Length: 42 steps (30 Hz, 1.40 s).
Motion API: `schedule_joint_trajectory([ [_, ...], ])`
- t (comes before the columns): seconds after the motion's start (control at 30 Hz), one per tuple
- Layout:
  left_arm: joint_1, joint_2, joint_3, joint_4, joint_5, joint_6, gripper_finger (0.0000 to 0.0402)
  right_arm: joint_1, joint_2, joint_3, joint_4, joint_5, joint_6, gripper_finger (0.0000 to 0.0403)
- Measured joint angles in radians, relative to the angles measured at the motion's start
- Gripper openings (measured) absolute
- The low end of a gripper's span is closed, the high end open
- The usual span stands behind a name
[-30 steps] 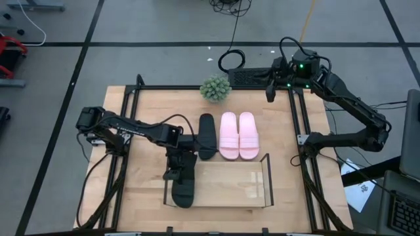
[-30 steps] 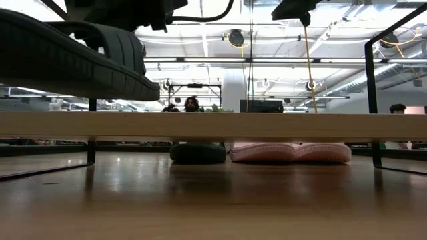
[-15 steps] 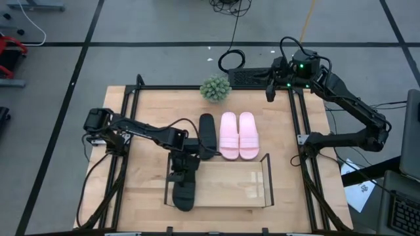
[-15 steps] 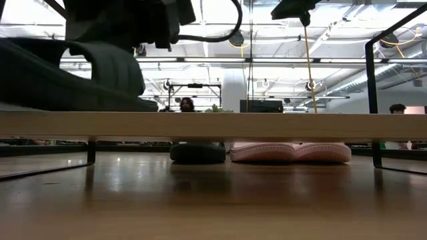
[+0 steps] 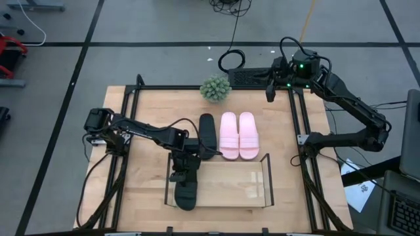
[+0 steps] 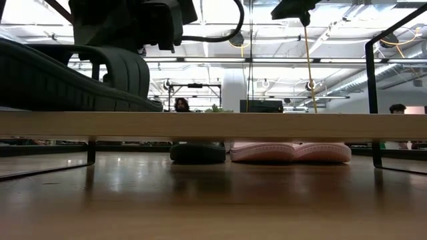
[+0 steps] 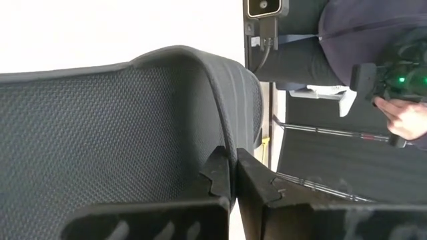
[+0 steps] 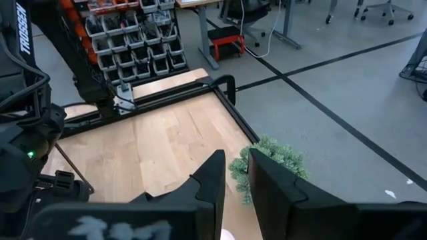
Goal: Pick and place slides into the shelf
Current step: Put the left black slipper on the shelf
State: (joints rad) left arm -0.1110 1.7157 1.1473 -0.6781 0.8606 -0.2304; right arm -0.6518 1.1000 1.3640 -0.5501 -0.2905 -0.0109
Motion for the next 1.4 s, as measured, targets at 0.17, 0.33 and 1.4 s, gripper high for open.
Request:
schedule_joint_trajectory([
  [0.17, -0.001, 0.0, 0.0, -0.004, -0.001, -0.018, 0.0, 0.0, 0.0, 0.0, 0.0, 0.0, -0.001, 0.0057],
  [0.33, -0.001, 0.0, 0.0, -0.007, -0.008, -0.043, 0.0001, 0.0, 0.0, 0.0, 0.0, -0.002, -0.004, 0.0057],
  [1.4, -0.001, 0.0, 0.001, -0.043, -0.076, -0.214, 0.0024, 0.0, 0.0, 0.0, 0.0, -0.055, -0.026, 0.0057],
])
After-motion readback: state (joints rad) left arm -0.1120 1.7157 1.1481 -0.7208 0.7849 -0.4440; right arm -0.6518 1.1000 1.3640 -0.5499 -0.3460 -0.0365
